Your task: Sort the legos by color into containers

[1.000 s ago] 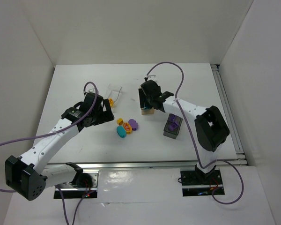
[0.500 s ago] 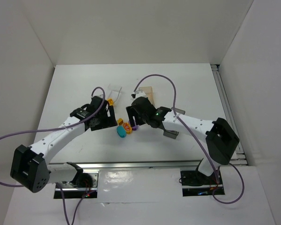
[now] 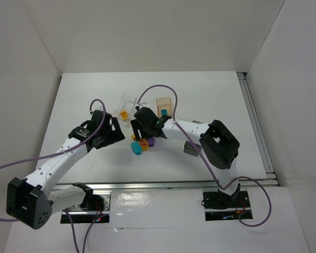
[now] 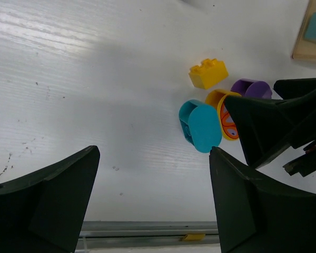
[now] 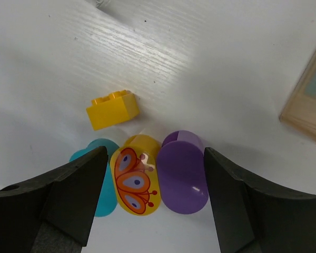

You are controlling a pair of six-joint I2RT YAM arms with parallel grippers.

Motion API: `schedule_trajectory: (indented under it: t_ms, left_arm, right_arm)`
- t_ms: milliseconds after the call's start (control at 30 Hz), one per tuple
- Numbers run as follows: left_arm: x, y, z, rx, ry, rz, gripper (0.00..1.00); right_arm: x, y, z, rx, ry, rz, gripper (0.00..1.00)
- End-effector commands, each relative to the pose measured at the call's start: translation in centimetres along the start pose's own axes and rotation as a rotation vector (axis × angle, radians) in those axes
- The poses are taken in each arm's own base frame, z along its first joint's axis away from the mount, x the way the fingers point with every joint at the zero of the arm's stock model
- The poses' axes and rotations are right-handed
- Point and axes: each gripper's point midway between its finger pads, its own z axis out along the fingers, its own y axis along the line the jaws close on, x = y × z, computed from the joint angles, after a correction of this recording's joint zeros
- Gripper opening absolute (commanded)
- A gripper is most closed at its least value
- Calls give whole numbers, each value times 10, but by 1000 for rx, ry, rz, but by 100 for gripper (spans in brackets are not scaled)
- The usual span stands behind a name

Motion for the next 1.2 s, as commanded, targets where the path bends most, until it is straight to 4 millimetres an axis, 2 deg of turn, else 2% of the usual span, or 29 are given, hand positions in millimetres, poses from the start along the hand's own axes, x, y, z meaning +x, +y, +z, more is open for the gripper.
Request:
schedule_trajectory:
  t_ms: [0,33,100,167,333,367,400,467,567,600,633,767,900,967,1033,1167]
  left_arm:
    - [-5,6,-3,-9,-27,-51,92]
    - [-8,7,-6,-3,-42,-62,92]
    - [-14,8,-11,6,-65,-76,92]
    - [-18,12,-12,1,-78,-82,92]
    - [-20,17,-14,-2,-74,-85,92]
    - [-21,17,-16,4,-81,-87,92]
    - [-18,19,-14,-2,-74,-75,92]
    - [-23,24,-16,-9,-89,-94,92]
    - [-24,25,-15,-9,-87,-94,92]
    - [-24,25,-15,-9,-87,-94,92]
    - [-25,26,-17,-2,-92,-103,92]
    - [-26,29,-20,-7,-97,-101,92]
    - [-40,36,-27,-15,-136,-117,92]
    - [-41,40,-30,-23,-142,-129,92]
    - [-46,40,-34,-12,-157,-132,92]
    - [-53,40,-39,-2,-177,-147,92]
  right_arm:
    - [-23,16,-1,-35,-52,-9,81]
    - [-28,20,-3,-34,-68,-29,81]
    - [-18,25,6,-22,-46,-71,81]
    - [-21,28,15,-21,-45,-72,81]
    - [-17,32,32,-22,-21,-94,81]
    - [-10,35,36,-20,-3,-105,79]
    - [-15,37,35,-25,-13,-103,78]
    - [-10,36,40,-19,-1,-106,73]
    - [-4,39,42,-21,8,-115,61]
    - [-11,40,39,-20,-15,-110,56]
    - [-13,41,40,-24,-23,-108,46]
    - [-32,41,27,-11,-75,-98,30]
    - [-64,43,-3,-18,-170,-74,28]
    - [-71,44,-7,-15,-194,-67,28]
    - [-94,45,-17,-19,-245,-56,28]
    - [-122,43,-10,-3,-288,-61,28]
